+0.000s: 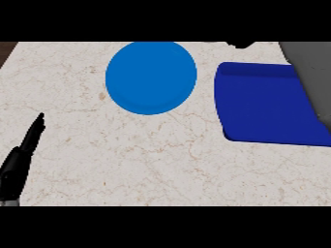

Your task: Pick the can from the tray and place it in the plate

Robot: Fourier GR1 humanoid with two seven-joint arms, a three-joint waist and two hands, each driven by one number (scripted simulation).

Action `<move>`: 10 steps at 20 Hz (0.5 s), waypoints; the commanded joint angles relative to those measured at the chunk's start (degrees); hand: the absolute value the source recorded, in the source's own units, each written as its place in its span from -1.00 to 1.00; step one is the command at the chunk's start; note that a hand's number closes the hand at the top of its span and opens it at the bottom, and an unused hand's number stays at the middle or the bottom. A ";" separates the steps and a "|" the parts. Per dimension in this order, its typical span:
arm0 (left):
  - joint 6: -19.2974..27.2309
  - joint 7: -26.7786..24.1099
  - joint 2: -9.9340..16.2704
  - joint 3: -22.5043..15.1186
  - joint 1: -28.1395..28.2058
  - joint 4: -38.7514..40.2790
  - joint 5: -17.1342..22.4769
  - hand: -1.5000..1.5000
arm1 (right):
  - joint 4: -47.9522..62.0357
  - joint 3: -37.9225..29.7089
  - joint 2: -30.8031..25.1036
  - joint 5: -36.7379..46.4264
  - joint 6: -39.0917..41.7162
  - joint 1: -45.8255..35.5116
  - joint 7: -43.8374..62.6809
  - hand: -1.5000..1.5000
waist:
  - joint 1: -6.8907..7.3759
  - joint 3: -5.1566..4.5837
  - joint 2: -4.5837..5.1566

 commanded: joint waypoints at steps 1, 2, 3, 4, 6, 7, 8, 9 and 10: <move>-1.84 -0.94 1.50 1.86 1.64 -1.18 1.49 0.00 | -0.43 -0.09 4.54 -0.53 1.28 -2.04 2.26 1.00 | -0.01 0.00 0.00; -0.05 4.29 0.13 0.56 -3.60 -0.65 -0.01 0.00 | 0.24 0.27 8.28 -0.05 -1.01 -4.81 5.86 1.00 | 0.02 0.00 0.13; 0.40 0.80 -0.61 -0.37 1.25 -1.87 -1.09 0.00 | 0.37 -0.05 8.29 -0.42 0.06 -4.16 5.73 1.00 | 0.11 0.00 0.05; 0.42 -1.42 -0.94 0.39 -0.92 2.44 -0.61 0.00 | -0.20 -0.66 7.59 -1.04 2.57 -6.87 8.01 1.00 | -0.29 -0.03 0.04; -1.61 3.79 0.96 1.07 -1.82 -2.71 0.85 0.00 | 3.92 -0.15 11.64 0.28 -0.14 -9.76 11.60 1.00 | 0.88 -0.01 0.29; -0.06 -1.52 -0.08 1.14 1.14 0.34 -0.60 0.00 | 1.50 0.52 12.36 0.48 -0.70 -5.51 10.02 1.00 | -0.14 -0.02 0.04; -1.71 1.88 0.68 1.26 -3.55 1.39 0.58 0.00 | 5.12 0.98 13.65 1.51 -2.53 -4.85 8.48 1.00 | 0.26 -0.02 0.43; -1.86 3.59 0.78 0.58 -2.10 -2.83 0.35 0.00 | 6.19 0.81 15.38 1.56 -1.80 -9.02 13.03 1.00 | 0.97 -0.01 0.38; -2.37 1.82 1.27 1.67 -0.92 -1.08 0.93 0.00 | 6.02 1.59 15.59 2.15 -0.39 -8.85 13.48 1.00 | 0.54 -0.02 0.25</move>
